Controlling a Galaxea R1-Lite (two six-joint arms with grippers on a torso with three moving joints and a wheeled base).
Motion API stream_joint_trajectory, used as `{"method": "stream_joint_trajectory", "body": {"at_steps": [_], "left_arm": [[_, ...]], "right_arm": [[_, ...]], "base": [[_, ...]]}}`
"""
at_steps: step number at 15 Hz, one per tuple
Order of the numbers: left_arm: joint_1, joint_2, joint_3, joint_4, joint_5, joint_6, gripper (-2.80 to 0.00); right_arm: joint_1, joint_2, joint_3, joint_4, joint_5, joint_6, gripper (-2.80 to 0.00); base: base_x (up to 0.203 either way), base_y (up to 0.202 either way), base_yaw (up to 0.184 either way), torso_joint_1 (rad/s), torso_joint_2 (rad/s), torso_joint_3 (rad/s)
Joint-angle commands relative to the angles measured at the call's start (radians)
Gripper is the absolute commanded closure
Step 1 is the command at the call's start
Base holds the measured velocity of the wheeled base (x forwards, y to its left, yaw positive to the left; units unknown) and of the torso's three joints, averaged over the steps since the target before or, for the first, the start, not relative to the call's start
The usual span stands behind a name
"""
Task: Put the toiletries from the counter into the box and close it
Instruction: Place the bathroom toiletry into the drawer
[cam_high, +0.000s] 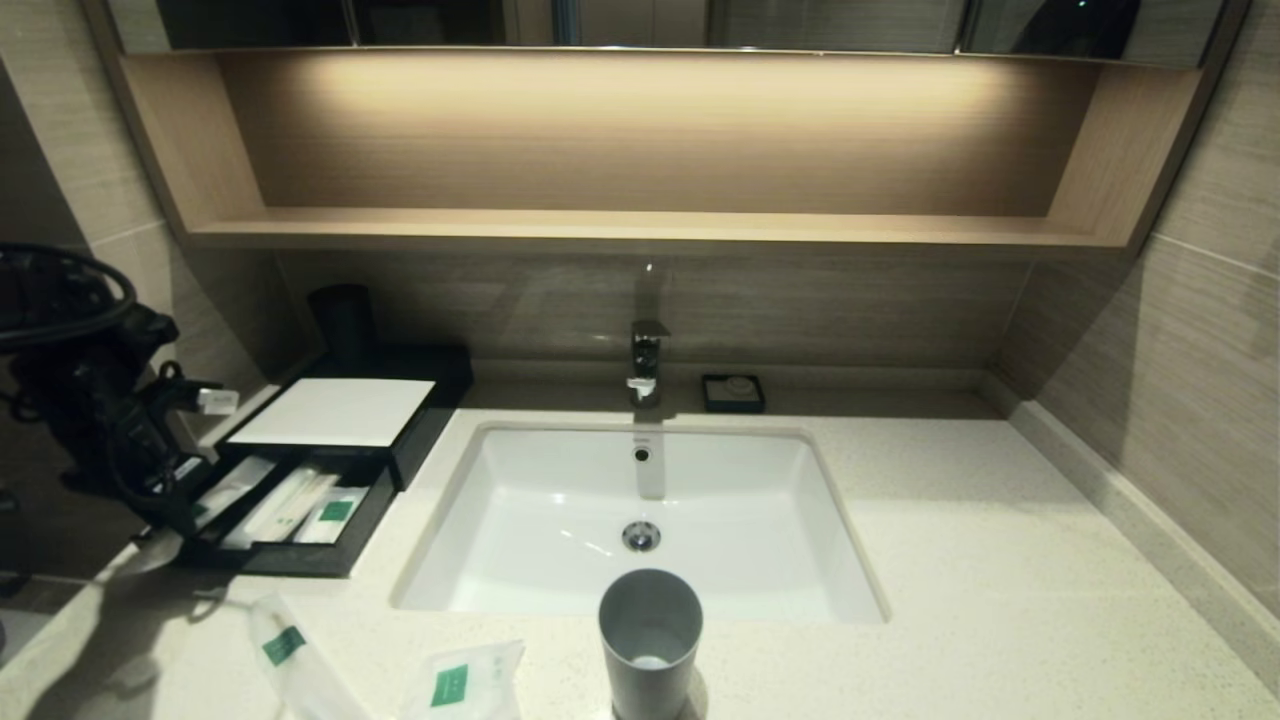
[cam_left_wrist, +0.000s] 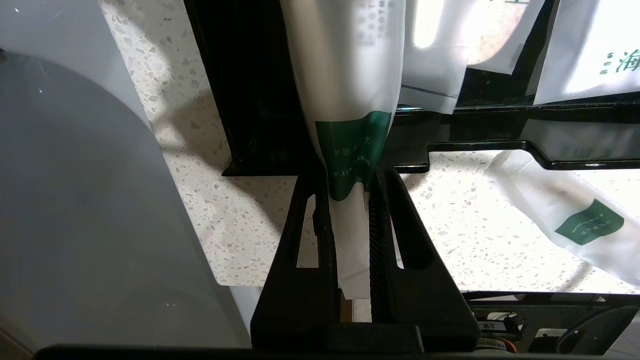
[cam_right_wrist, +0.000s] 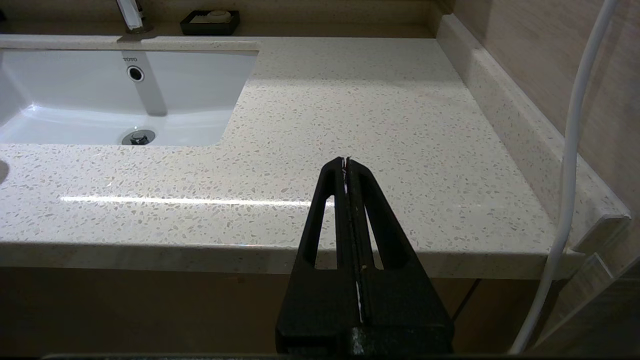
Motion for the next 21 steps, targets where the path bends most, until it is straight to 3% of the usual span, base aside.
{"method": "stream_joint_trajectory", "body": {"at_steps": [1,6,16,21], "left_arm": [[-0.006,0.007,0.000,-0.001,-0.009,0.001,0.00],[-0.014,0.010,0.000,-0.046,-0.016,-0.031,0.00],[-0.016,0.030,-0.002,-0.143,-0.021,-0.037,0.00],[-0.024,0.031,-0.002,-0.177,-0.058,-0.036,0.00]], "right_arm": [[0.000,0.001,0.002,0.000,0.000,-0.001,0.00],[0.000,0.001,0.002,0.000,0.000,-0.001,0.00],[0.000,0.001,0.002,0.000,0.000,-0.001,0.00],[0.000,0.001,0.002,0.000,0.000,-0.002,0.00]], "base": [[0.000,0.000,0.000,0.000,0.00,0.000],[0.000,0.000,0.000,0.000,0.00,0.000],[0.000,0.000,0.000,0.000,0.00,0.000],[0.000,0.000,0.000,0.000,0.00,0.000]]}}
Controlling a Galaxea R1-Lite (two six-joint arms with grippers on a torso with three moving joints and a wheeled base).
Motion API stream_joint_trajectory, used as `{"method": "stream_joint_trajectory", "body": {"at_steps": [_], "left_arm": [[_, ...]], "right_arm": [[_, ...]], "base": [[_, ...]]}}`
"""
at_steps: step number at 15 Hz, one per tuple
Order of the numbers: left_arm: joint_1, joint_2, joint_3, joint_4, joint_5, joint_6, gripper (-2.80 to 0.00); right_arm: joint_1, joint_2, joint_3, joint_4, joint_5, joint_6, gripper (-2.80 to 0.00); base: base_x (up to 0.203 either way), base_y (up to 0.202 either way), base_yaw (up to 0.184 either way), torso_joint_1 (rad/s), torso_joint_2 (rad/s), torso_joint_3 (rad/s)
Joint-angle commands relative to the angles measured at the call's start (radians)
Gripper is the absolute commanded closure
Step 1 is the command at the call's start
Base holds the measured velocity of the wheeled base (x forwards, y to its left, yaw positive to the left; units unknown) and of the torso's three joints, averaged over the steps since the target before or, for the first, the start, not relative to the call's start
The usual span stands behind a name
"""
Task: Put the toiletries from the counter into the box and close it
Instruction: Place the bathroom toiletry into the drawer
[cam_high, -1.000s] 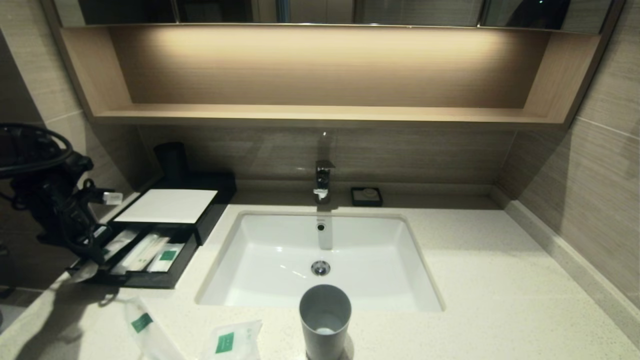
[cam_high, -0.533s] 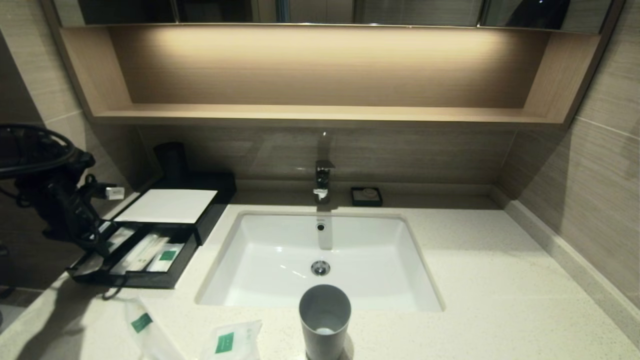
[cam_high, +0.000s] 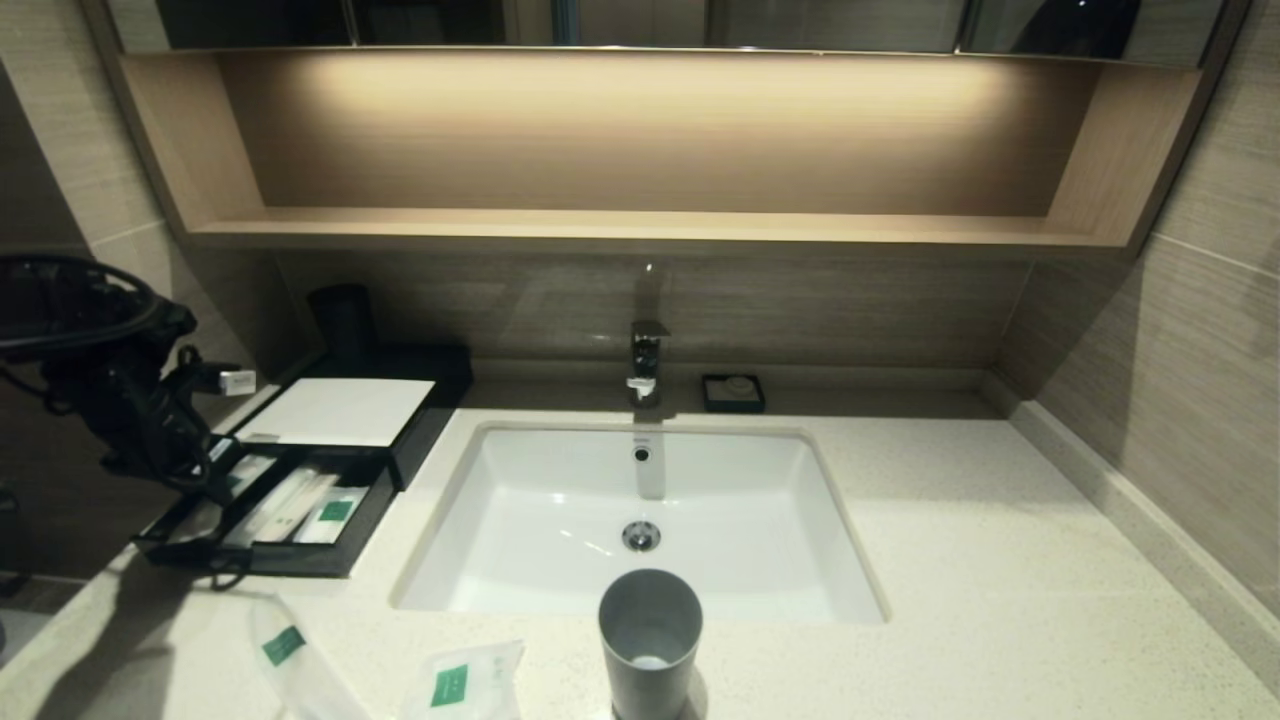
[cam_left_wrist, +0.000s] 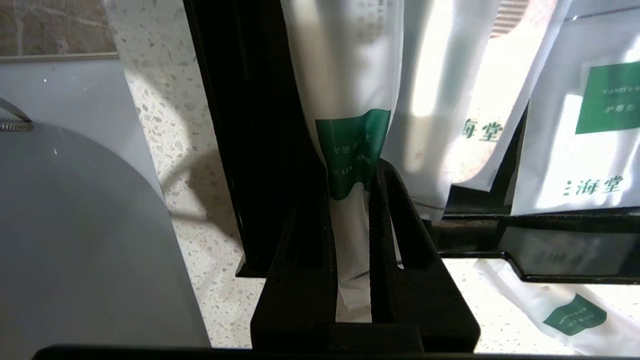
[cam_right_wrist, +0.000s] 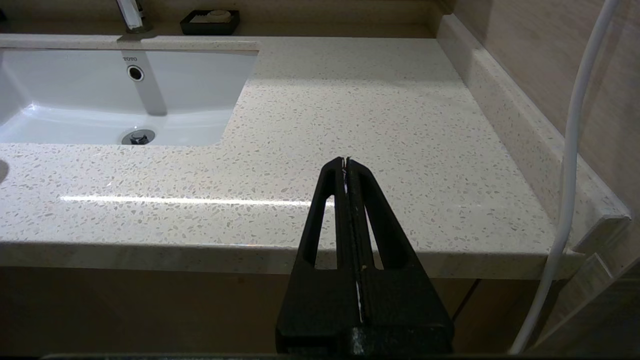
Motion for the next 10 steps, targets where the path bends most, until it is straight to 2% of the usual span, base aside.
{"method": "stream_joint_trajectory", "body": {"at_steps": [1,10], "left_arm": [[-0.006,0.002,0.000,-0.010,-0.001,0.001,0.00],[-0.004,0.019,0.000,-0.051,-0.001,0.004,0.00]], "right_arm": [[0.000,0.001,0.002,0.000,0.000,-0.001,0.00],[0.000,0.001,0.002,0.000,0.000,-0.001,0.00]], "base": [[0.000,0.000,0.000,0.000,0.00,0.000],[0.000,0.000,0.000,0.000,0.00,0.000]]}}
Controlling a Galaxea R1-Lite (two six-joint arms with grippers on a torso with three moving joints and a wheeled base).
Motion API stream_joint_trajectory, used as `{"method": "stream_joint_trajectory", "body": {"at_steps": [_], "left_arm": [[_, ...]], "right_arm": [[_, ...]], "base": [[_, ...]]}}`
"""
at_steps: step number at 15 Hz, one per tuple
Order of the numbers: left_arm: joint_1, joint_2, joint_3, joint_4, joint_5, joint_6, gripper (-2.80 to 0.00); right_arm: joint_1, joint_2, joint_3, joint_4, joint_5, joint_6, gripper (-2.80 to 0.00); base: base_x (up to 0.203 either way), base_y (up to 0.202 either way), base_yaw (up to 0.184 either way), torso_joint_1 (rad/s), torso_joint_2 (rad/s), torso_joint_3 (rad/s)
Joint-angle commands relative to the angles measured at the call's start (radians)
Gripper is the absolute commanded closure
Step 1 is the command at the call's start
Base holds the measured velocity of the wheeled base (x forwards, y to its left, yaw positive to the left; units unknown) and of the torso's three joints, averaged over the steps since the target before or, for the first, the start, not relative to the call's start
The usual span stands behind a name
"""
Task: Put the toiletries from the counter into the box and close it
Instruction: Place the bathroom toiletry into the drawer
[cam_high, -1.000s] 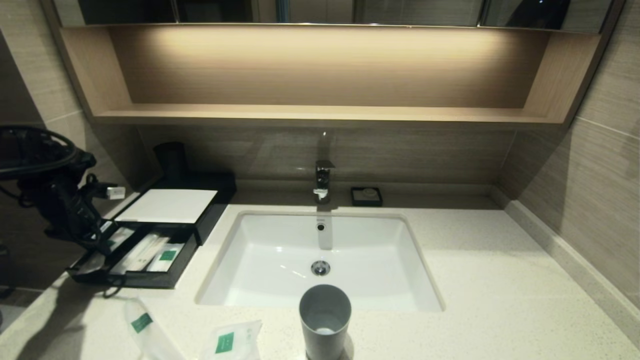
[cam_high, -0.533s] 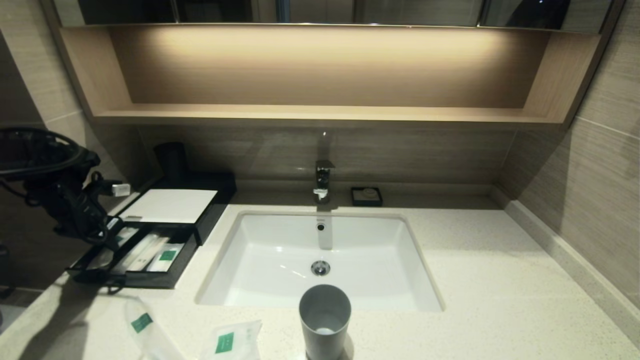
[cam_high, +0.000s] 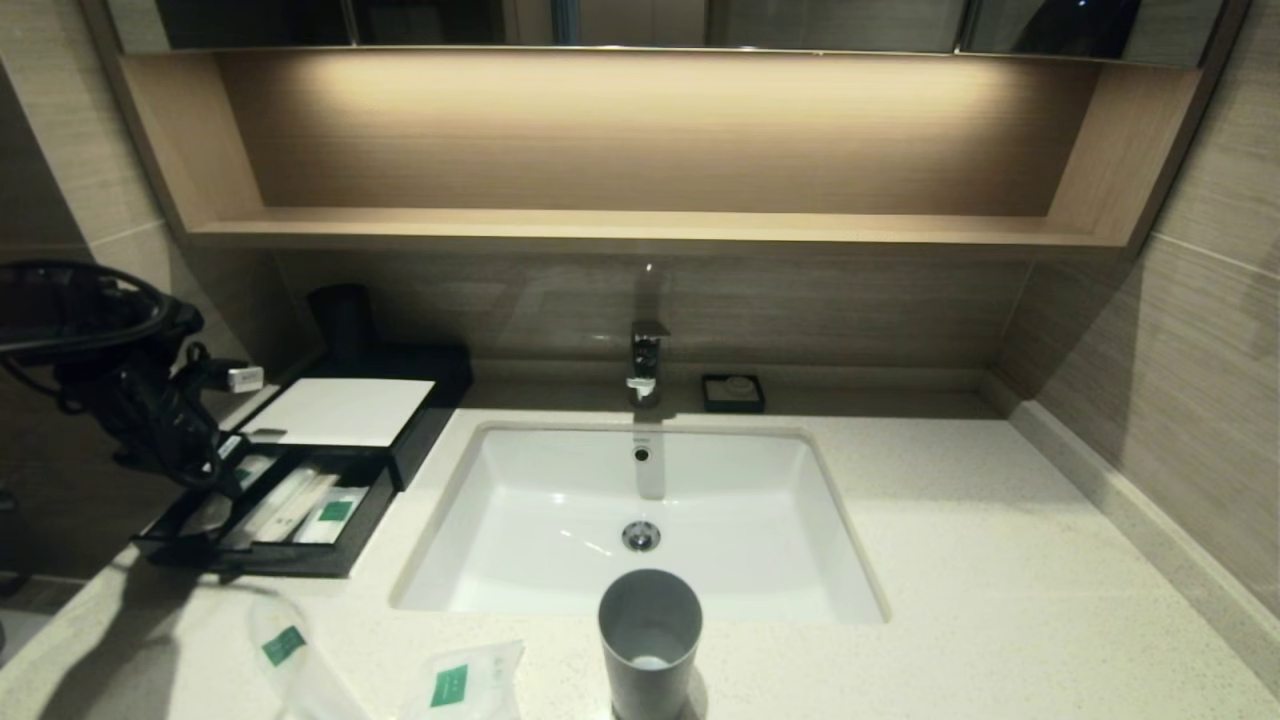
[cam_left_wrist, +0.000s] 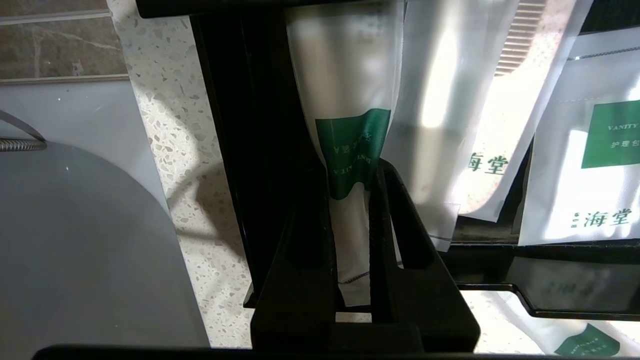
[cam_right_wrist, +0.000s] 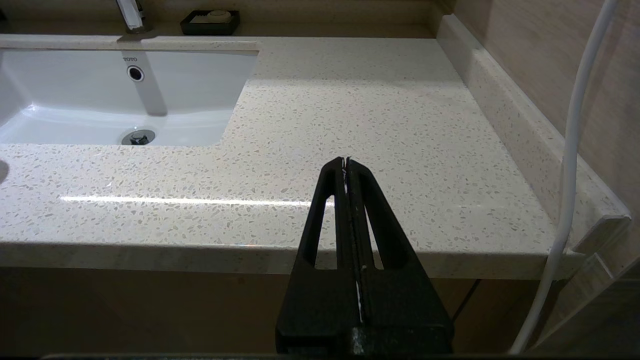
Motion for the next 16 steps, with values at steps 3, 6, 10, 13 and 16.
{"method": "stream_joint_trajectory", "body": {"at_steps": [3,6,10,13,16], "left_arm": [[0.000,0.009,0.000,-0.001,-0.009,0.003,0.00],[0.002,0.008,0.000,-0.001,-0.048,0.006,0.00],[0.005,0.009,0.000,-0.003,-0.048,0.006,0.00],[0.011,0.014,0.000,-0.013,-0.045,0.007,0.00],[0.013,0.015,0.001,-0.016,-0.042,0.010,0.00]], "right_arm": [[0.000,0.001,0.002,0.000,0.000,0.000,0.00],[0.000,0.001,0.002,0.000,0.000,0.000,0.00],[0.000,0.001,0.002,0.000,0.000,0.000,0.00],[0.000,0.001,0.002,0.000,0.000,0.000,0.00],[0.000,0.001,0.002,0.000,0.000,0.000,0.00]], "base": [[0.000,0.000,0.000,0.000,0.00,0.000],[0.000,0.000,0.000,0.000,0.00,0.000],[0.000,0.000,0.000,0.000,0.00,0.000],[0.000,0.000,0.000,0.000,0.00,0.000],[0.000,0.000,0.000,0.000,0.00,0.000]]}}
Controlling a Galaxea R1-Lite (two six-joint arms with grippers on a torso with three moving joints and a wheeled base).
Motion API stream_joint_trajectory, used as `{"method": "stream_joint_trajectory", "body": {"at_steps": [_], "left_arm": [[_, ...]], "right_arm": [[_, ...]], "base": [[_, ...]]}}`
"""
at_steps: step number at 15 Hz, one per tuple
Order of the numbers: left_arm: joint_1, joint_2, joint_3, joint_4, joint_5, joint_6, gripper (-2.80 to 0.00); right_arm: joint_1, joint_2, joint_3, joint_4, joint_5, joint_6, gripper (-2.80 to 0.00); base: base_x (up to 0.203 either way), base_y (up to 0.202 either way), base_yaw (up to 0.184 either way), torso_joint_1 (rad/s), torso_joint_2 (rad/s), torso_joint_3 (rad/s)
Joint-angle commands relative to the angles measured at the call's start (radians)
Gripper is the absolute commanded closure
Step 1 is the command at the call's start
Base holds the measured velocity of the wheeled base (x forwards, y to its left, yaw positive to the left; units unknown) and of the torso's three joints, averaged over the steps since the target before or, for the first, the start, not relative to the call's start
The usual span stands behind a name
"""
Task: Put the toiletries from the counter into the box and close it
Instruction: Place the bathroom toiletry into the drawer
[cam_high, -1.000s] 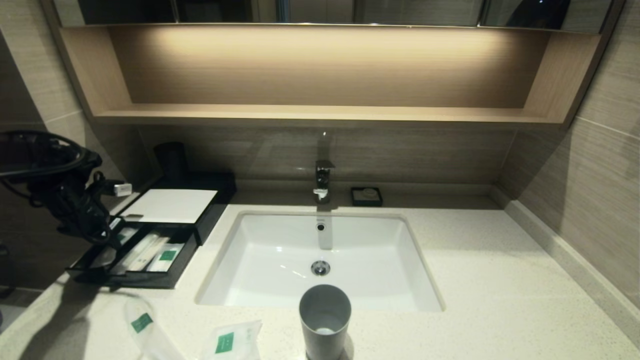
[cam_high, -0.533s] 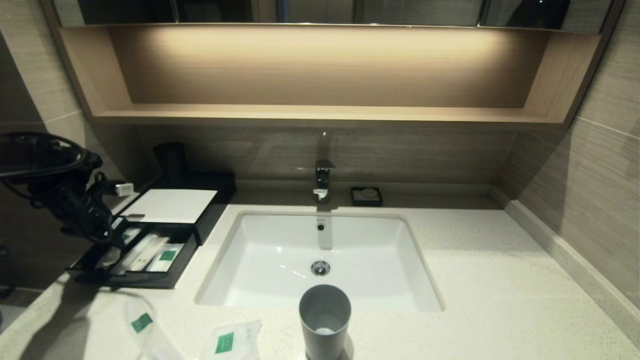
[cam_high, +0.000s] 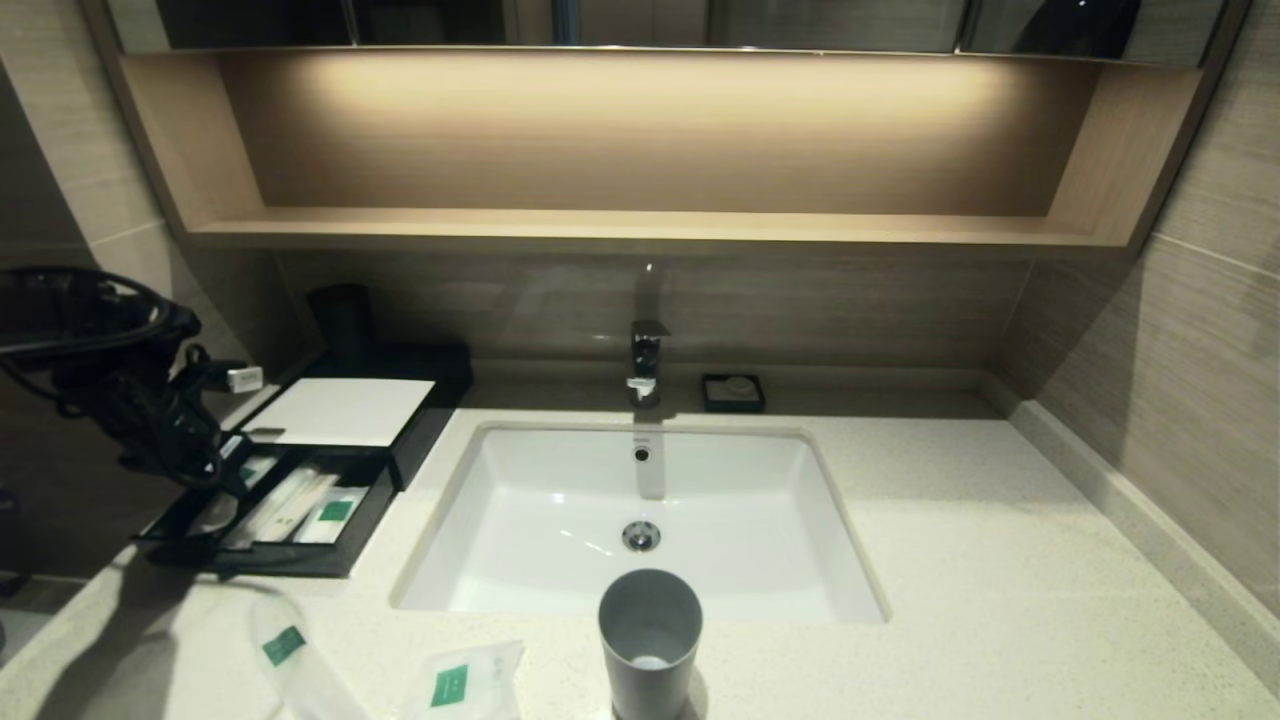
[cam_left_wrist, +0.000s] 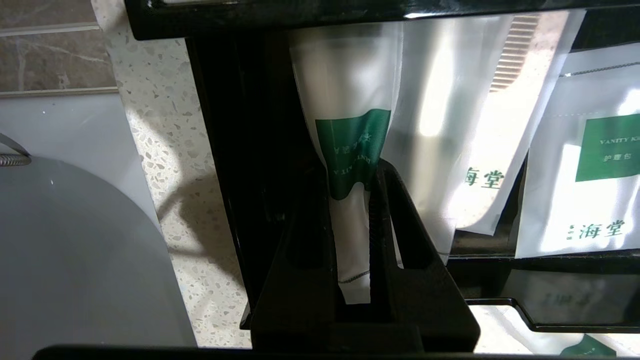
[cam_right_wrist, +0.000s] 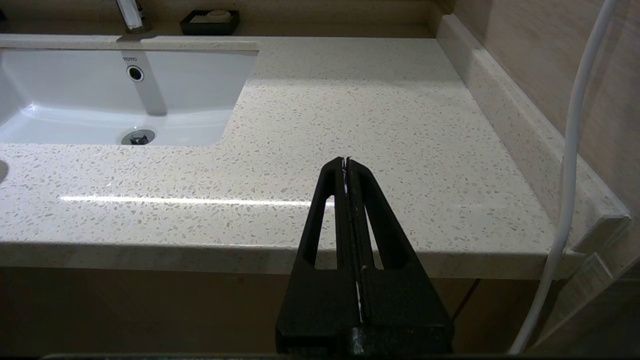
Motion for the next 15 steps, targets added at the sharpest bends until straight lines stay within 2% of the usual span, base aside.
{"method": "stream_joint_trajectory", "body": {"at_steps": [1,4,5,15], "left_arm": [[0.002,0.002,0.000,0.003,0.001,0.004,0.00],[0.002,0.002,0.002,0.004,-0.004,0.004,0.00],[0.002,0.002,0.002,0.004,-0.001,0.007,-2.80],[0.000,-0.037,0.007,0.025,-0.024,0.003,-2.80]], "right_arm": [[0.000,0.001,0.002,0.000,0.000,-0.001,0.00],[0.000,0.001,0.002,0.000,0.000,0.000,0.00],[0.000,0.001,0.002,0.000,0.000,0.000,0.00],[0.000,0.001,0.002,0.000,0.000,0.000,0.00]], "base": [[0.000,0.000,0.000,0.000,0.00,0.000],[0.000,0.000,0.000,0.000,0.00,0.000],[0.000,0.000,0.000,0.000,0.00,0.000],[0.000,0.000,0.000,0.000,0.00,0.000]]}}
